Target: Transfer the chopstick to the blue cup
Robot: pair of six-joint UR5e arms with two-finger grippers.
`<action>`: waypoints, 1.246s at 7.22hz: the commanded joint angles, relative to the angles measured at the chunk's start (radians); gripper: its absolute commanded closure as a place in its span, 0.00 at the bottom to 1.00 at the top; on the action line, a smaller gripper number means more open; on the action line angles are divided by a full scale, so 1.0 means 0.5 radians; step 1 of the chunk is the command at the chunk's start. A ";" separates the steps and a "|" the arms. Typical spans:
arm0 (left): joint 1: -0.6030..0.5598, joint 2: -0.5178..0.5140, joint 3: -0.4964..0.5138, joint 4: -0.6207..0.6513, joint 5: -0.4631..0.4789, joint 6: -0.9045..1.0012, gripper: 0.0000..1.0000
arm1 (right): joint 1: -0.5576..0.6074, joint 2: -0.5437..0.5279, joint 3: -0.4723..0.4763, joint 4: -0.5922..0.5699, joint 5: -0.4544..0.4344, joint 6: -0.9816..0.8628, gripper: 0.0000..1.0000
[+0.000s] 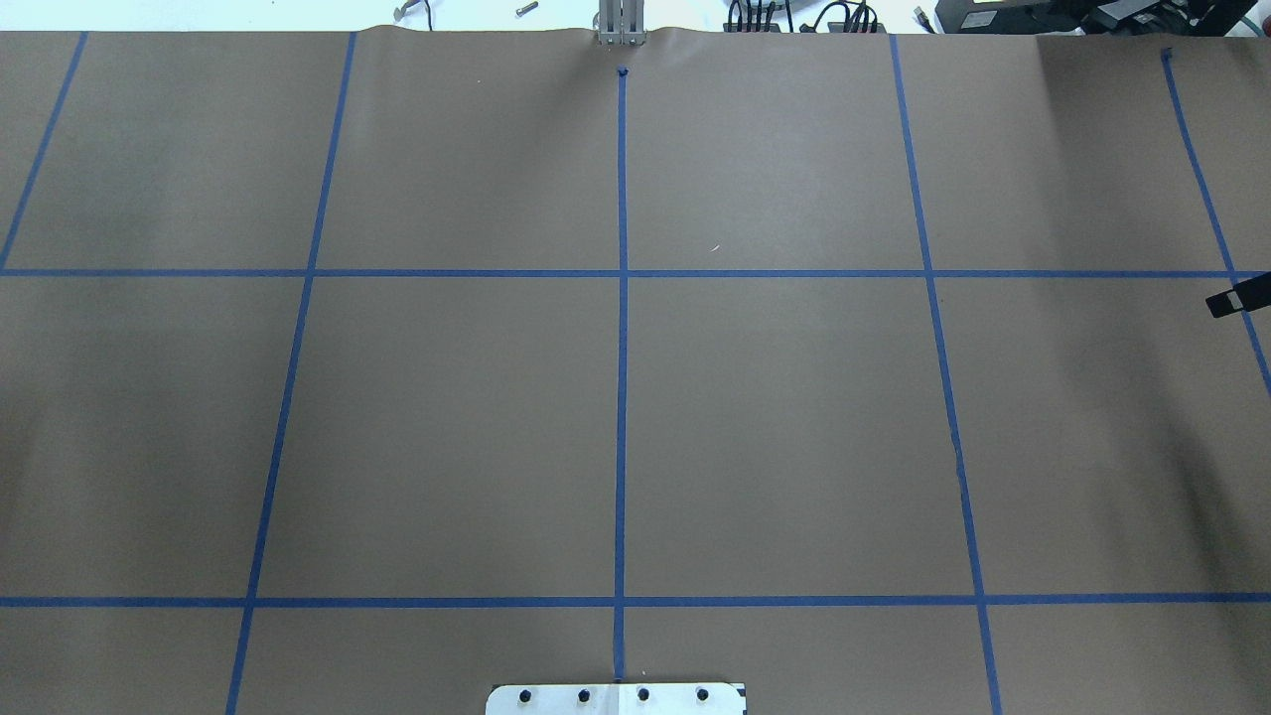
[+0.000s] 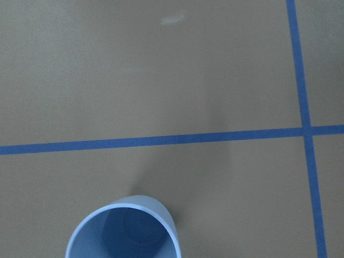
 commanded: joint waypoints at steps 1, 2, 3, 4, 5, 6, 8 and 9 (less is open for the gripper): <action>0.060 0.003 0.024 -0.005 0.020 -0.007 0.02 | -0.011 0.000 -0.003 -0.001 -0.003 0.000 0.00; 0.106 0.000 0.024 -0.005 0.023 -0.013 0.02 | -0.014 -0.003 -0.006 -0.001 -0.003 0.000 0.00; 0.112 -0.003 0.027 -0.005 0.023 -0.013 0.03 | -0.017 0.000 -0.009 -0.001 -0.003 0.000 0.00; 0.134 -0.012 0.030 -0.002 0.023 -0.013 0.04 | -0.020 0.000 -0.015 -0.001 -0.003 0.000 0.00; 0.137 -0.015 0.070 -0.011 0.026 -0.007 0.08 | -0.020 0.006 -0.018 -0.001 -0.003 0.000 0.00; 0.140 -0.015 0.082 -0.014 0.041 -0.001 0.16 | -0.020 0.006 -0.027 -0.001 -0.003 0.000 0.00; 0.140 -0.012 0.064 -0.011 0.093 -0.001 0.92 | -0.020 0.009 -0.030 -0.001 -0.003 0.000 0.00; 0.137 -0.021 0.064 -0.005 0.093 -0.001 1.00 | -0.023 0.012 -0.030 0.005 -0.003 0.000 0.00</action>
